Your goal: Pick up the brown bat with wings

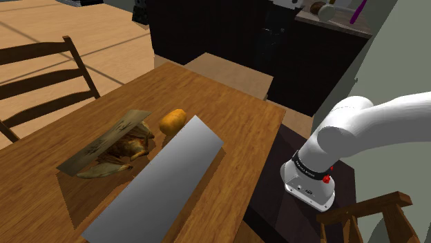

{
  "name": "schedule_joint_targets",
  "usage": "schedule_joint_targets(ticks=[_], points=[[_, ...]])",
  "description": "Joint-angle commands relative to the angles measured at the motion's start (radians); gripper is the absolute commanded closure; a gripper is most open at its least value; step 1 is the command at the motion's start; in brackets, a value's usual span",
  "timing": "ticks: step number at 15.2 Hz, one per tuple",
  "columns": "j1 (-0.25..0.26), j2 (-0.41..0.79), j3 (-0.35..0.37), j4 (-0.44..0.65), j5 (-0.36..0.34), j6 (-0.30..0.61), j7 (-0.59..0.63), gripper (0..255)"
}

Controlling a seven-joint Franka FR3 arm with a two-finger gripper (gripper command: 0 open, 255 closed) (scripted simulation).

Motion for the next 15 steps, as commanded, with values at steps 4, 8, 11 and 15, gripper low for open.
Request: schedule_joint_targets(ticks=[4,8,11,15], points=[[0.016,0.005,0.075,-0.031,0.049,0.033,0.106,0],[0.039,0.037,0.175,-0.052,0.115,0.084,0.245,0],[0.055,0.081,0.251,-0.051,0.162,0.129,0.349,0],[0.070,0.165,0.350,-0.027,0.212,0.193,0.486,0]])
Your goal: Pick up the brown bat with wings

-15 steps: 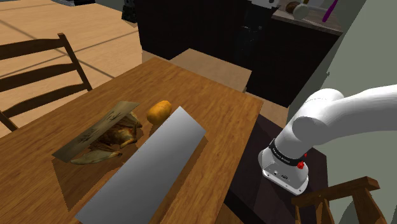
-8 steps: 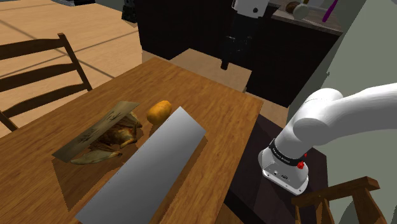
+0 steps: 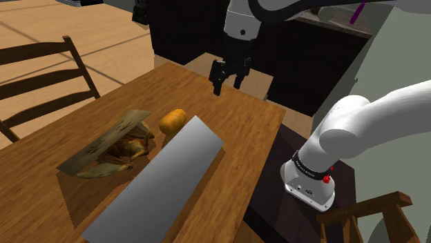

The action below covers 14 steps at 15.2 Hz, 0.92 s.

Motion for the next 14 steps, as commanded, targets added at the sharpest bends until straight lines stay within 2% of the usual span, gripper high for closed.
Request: schedule_joint_targets(ticks=[1,8,14], points=[[0.006,0.047,0.050,0.018,0.023,0.031,0.073,0],[0.003,0.265,0.217,0.125,0.042,0.151,0.322,0],[-0.008,0.509,0.342,0.267,-0.041,0.246,0.568,0]])
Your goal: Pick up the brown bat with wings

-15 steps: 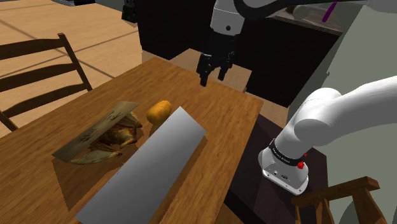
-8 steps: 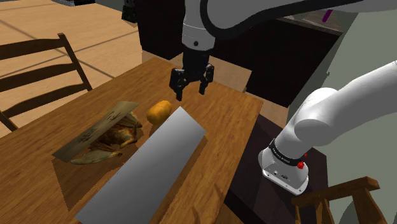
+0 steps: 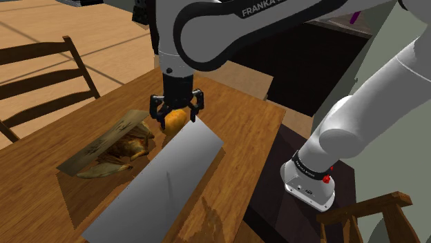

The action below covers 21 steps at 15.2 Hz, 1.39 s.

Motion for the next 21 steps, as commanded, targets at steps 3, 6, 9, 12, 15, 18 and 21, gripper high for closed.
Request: schedule_joint_targets(ticks=[3,6,9,12,15,18,21], points=[[0.010,0.189,0.057,0.122,-0.104,0.045,0.186,0],[0.049,0.334,0.066,0.224,-0.198,0.064,0.322,0],[0.112,0.476,0.046,0.342,-0.283,0.064,0.442,0],[0.139,0.528,0.030,0.368,-0.310,0.083,0.473,0],[0.146,0.550,0.022,0.354,-0.323,0.117,0.476,0],[0.152,0.570,0.015,0.343,-0.334,0.145,0.479,0],[0.152,0.570,0.015,0.343,-0.334,0.146,0.479,255]])
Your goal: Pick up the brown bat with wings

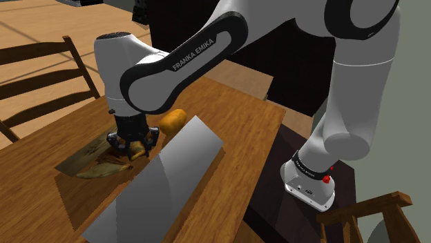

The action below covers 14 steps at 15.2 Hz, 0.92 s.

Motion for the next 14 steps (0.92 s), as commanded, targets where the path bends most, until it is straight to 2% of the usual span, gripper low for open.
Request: schedule_joint_targets(ticks=[1,8,14], points=[[0.000,0.001,0.000,0.000,-0.001,0.002,0.000,255],[0.000,0.000,0.000,0.000,0.000,0.001,0.000,255],[-0.013,-0.045,0.015,0.028,0.026,-0.066,-0.006,255]])
